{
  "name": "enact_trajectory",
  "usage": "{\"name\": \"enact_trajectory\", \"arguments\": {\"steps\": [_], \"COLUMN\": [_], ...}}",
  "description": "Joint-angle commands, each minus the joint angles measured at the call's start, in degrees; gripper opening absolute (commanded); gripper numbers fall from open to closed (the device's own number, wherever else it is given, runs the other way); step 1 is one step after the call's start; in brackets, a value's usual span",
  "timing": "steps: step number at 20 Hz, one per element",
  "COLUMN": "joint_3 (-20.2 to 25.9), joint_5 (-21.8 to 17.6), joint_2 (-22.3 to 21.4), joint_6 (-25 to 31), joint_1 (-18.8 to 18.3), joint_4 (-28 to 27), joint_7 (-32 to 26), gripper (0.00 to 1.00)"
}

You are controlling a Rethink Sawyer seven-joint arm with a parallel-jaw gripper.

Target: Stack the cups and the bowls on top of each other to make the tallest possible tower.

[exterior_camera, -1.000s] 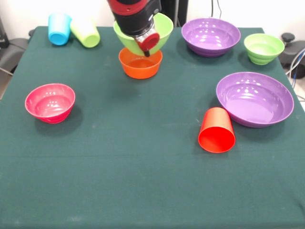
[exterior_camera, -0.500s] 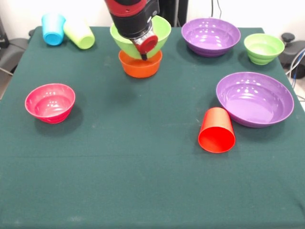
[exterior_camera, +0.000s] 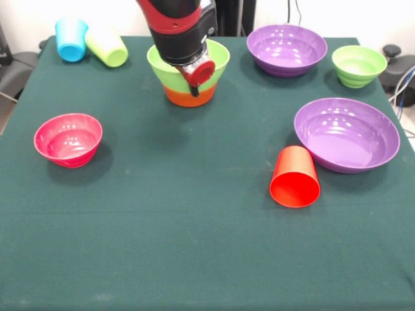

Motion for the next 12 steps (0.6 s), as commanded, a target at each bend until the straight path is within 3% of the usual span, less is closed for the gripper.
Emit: {"name": "enact_trajectory", "arguments": {"steps": [1, 11, 12], "joint_3": [7.8, 7.4, 7.3], "joint_5": [-4.2, -5.1, -5.3], "joint_2": [5.2, 5.4, 5.4], "joint_6": [-9.4, -8.9, -8.5], "joint_1": [-1.1, -0.7, -0.7], "joint_4": [-5.5, -5.9, -6.0], "joint_7": [-3.1, -3.0, -2.8], "gripper": [0.00, 0.00, 1.00]}}
